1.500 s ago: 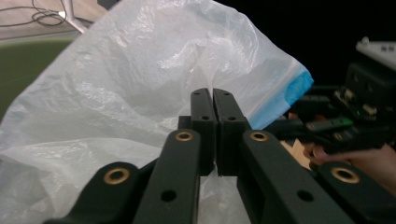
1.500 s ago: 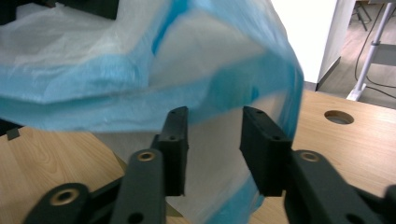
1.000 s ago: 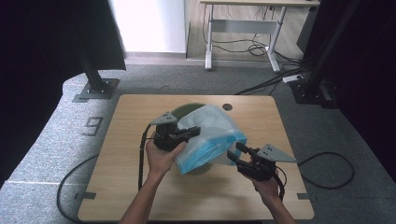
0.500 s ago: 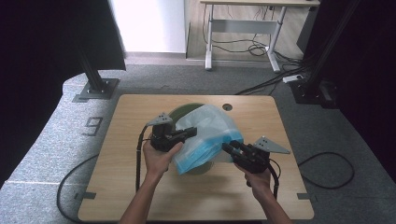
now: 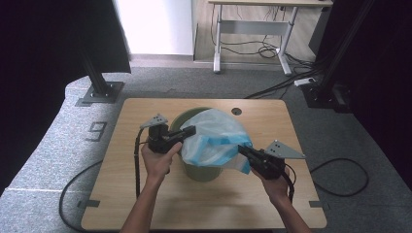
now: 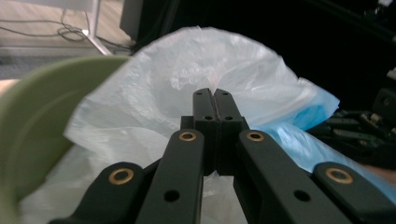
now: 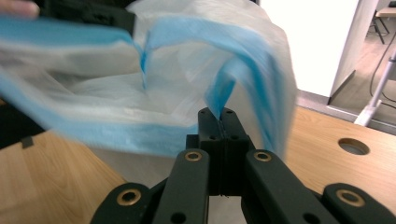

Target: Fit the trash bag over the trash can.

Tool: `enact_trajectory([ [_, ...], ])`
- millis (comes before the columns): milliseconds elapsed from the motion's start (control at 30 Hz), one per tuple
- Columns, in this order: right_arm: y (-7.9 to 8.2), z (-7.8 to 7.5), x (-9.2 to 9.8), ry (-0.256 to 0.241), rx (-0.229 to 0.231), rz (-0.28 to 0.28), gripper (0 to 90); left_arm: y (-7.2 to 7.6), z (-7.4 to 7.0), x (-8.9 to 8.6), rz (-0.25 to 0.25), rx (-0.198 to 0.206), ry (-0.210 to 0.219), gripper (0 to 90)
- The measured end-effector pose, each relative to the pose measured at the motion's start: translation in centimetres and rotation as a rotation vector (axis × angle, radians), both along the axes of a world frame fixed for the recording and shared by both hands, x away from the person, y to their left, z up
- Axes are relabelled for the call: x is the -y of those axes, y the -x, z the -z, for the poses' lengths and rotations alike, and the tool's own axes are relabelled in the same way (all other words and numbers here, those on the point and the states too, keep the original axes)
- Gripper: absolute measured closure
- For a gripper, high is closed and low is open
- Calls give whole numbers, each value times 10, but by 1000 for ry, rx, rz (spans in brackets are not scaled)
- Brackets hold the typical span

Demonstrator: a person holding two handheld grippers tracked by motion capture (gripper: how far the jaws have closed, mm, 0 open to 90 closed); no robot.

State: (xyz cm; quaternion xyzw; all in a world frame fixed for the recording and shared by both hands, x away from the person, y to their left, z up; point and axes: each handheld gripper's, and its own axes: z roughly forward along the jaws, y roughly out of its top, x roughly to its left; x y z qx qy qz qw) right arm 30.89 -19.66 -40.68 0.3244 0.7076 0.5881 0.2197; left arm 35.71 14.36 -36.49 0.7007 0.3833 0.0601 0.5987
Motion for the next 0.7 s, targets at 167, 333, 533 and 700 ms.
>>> enact_trajectory([
  [167, -8, -6, 4, 66, 24, 37, 884, 0, -4, -16, -30, 16, 38, 898],
  [333, -12, -18, 8, 56, 47, 57, 884, 3, -5, -28, -42, 38, 61, 898],
  [533, 1, -23, 6, 70, 84, 36, 883, 16, 3, -41, -43, 54, 60, 897],
  [700, 12, -15, 2, 77, 74, 0, 883, 27, 14, -52, -45, 54, 55, 897],
])
